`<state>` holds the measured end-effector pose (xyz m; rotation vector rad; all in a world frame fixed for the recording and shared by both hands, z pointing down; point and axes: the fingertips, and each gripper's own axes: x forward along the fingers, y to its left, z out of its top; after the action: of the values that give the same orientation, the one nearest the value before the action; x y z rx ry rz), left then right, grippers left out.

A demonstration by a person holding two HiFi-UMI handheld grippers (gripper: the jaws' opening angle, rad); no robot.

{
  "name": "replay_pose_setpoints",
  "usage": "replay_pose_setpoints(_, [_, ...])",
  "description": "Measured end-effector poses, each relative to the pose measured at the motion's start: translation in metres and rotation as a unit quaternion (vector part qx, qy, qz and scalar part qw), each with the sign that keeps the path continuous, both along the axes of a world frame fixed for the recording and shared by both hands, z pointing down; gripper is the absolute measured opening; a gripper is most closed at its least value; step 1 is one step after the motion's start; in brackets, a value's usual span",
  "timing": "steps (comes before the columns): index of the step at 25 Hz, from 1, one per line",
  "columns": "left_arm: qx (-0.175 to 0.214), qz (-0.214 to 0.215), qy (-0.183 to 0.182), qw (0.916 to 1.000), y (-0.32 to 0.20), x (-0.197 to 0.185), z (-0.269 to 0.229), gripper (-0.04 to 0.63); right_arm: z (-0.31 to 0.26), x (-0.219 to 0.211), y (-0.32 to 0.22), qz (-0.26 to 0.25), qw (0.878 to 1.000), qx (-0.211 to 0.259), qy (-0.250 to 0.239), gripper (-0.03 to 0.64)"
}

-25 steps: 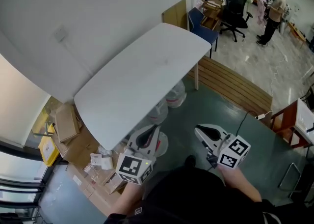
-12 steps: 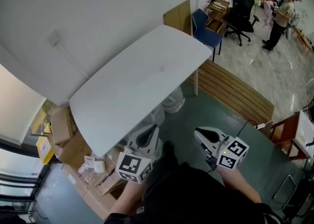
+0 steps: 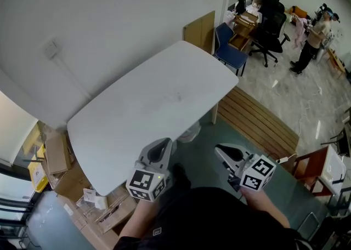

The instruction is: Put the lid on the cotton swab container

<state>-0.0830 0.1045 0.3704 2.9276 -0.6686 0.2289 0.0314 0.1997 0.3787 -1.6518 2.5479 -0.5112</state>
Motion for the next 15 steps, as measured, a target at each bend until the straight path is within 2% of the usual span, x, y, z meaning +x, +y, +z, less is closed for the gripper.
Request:
replay_pose_setpoints(9, [0.029,-0.024,-0.001,0.9993,-0.12,0.013,-0.018,0.011,-0.025,0.022,-0.131,-0.033,0.999,0.003,0.025,0.017])
replay_pose_setpoints(15, [0.015,-0.021,-0.02,0.9995,-0.165,0.028,-0.01,0.011,-0.03,0.038,-0.196,-0.045,0.999,0.007,0.031,0.017])
